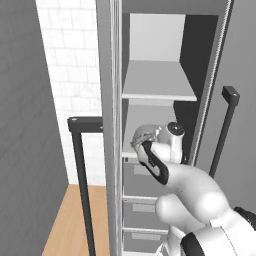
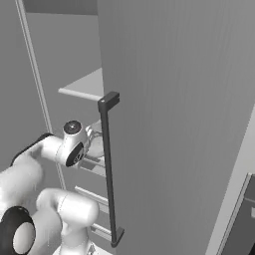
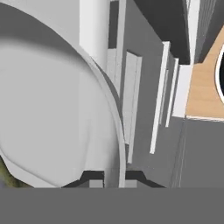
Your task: Take the meat container that has the fish and place it on the second highest rack of the freezer. Then take the vegetable container that has the potato and onion and place it on the highest rack of the freezer.
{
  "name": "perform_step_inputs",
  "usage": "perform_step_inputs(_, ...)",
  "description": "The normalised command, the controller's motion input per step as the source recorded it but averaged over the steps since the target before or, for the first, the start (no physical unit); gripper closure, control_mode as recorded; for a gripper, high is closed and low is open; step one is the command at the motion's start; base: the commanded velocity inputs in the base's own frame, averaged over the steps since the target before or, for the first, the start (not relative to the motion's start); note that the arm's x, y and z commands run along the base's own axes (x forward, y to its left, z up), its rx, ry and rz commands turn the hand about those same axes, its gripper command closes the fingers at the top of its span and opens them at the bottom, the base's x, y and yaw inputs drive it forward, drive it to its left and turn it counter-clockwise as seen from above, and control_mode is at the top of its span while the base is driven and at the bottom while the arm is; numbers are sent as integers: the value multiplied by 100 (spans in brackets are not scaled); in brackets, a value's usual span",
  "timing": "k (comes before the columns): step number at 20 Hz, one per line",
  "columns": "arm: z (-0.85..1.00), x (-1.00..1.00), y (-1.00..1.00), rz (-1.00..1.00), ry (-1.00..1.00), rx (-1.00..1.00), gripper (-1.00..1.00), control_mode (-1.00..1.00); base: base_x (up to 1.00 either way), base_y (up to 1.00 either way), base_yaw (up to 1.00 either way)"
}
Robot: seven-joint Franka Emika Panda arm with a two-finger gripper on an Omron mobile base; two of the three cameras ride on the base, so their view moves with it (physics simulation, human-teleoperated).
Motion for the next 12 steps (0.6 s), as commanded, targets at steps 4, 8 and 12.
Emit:
perform_step_inputs(4,-9,74,0,-6,0,0,100,-100,0,0,0)
perform_step_inputs(8,-12,76,-1,-6,0,0,100,-100,0,0,0)
perform_step_inputs(12,-15,51,-11,-4,0,0,100,-100,0,0,0)
